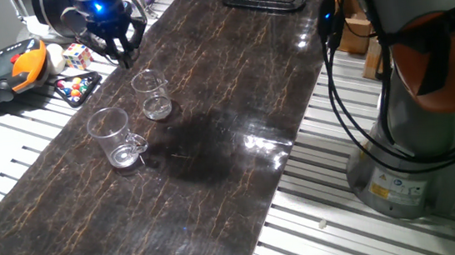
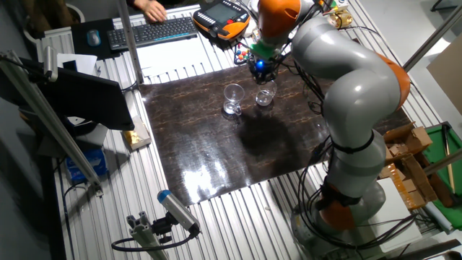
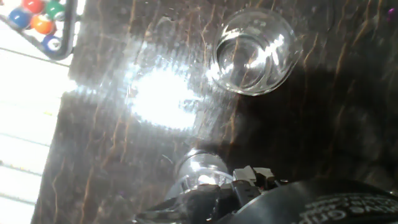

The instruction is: Pour the water from one cup into another empty cup

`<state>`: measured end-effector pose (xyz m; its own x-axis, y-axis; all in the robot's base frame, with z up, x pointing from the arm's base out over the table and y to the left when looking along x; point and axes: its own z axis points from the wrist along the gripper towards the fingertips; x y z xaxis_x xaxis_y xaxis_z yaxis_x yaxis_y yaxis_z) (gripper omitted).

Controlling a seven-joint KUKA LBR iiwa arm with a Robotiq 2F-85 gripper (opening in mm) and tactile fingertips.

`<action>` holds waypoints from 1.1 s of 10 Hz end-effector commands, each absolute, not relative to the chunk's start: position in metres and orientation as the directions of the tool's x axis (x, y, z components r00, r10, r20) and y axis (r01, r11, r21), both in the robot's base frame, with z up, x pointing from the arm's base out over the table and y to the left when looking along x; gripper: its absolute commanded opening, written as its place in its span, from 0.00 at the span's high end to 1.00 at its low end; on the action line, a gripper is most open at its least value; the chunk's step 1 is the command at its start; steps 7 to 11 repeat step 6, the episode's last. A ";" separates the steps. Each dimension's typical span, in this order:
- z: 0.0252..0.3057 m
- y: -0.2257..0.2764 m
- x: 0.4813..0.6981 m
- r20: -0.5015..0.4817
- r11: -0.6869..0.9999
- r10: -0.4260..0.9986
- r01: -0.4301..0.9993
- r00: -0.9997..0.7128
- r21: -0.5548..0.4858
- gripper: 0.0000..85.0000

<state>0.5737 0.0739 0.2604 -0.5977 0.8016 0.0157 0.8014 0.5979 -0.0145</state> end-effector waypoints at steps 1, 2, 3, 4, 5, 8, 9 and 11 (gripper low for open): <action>0.261 0.074 0.573 0.015 0.623 0.782 0.782 -0.623 -0.017 0.99; 0.261 0.073 0.573 0.018 0.635 0.773 0.772 -0.635 -0.020 0.99; 0.262 0.072 0.572 0.024 0.649 0.761 0.760 -0.649 -0.021 0.99; 0.262 0.072 0.572 0.029 0.653 0.758 0.757 -0.652 -0.019 0.99; 0.262 0.073 0.572 0.029 0.653 0.758 0.757 -0.652 -0.019 0.99; 0.262 0.073 0.572 0.029 0.654 0.757 0.756 -0.653 -0.021 0.99; 0.262 0.073 0.572 0.029 0.654 0.757 0.756 -0.653 -0.021 0.99; 0.262 0.073 0.572 0.029 0.654 0.757 0.756 -0.653 -0.021 0.99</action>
